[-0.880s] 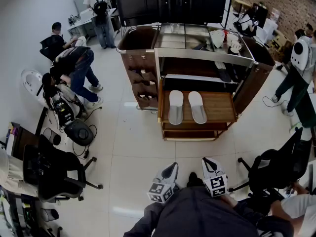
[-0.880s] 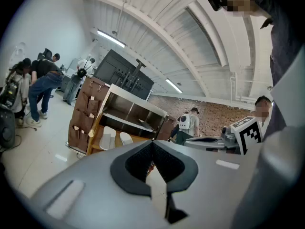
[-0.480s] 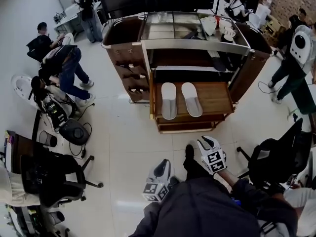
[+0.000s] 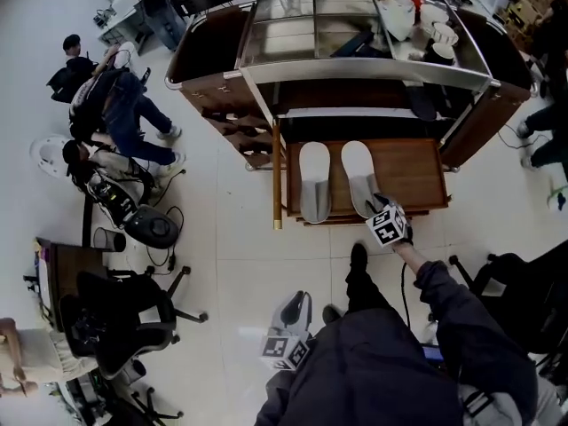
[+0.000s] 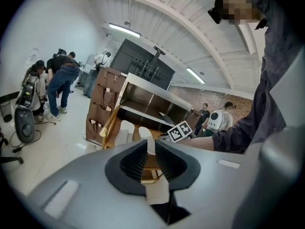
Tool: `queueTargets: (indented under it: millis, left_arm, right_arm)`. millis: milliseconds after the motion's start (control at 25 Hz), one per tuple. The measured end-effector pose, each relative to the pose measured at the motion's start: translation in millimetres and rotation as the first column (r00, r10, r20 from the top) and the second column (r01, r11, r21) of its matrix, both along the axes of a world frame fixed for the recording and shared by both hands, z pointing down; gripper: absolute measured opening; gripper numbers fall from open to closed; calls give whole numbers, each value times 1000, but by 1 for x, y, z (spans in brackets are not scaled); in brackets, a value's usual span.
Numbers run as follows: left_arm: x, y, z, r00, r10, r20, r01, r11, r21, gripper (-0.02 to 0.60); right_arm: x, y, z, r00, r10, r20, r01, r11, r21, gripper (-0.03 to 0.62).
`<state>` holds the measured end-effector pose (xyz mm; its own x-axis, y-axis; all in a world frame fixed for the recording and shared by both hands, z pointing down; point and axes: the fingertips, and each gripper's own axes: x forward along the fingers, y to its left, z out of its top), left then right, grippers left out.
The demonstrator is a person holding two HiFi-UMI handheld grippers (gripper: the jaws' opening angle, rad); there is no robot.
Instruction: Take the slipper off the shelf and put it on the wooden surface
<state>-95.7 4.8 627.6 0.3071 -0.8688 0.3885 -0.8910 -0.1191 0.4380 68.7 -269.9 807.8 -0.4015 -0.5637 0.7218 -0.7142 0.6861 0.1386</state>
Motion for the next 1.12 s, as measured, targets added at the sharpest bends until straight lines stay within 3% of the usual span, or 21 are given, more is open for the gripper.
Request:
queueTargets:
  millis: [200,360,480,640,880,1120]
  left_arm:
    - [21,-60,2,999,-25,35,27,999,-44,55]
    - [34,-93,4,997,-24,67,30,996,-82,55]
    - [46,-117,8,997,-16,75,23,996,-90,55]
    - [54,-148,9,998,-4,64,9,998,-69,55]
    - [77,-192,5,997,64,39,-64,998,-3,55]
    - [88,-229,-3,992,123,20,-123,992,32,55]
  right_arm:
    - [7,-58,68,999,-20,-30,16,993,-120,101]
    - [2,-60,105,996,-52,-71,38,981,-190,73]
    - [3,-60,105,999,-37,-33,30,980,-197,35]
    - [7,-59,79,998,1,64,11,981,-196,8]
    - [32,-70,-7,972,64,228,-32,990,-140,6]
    - [63,-170,-76,951,139,276,-143,990,-5,8]
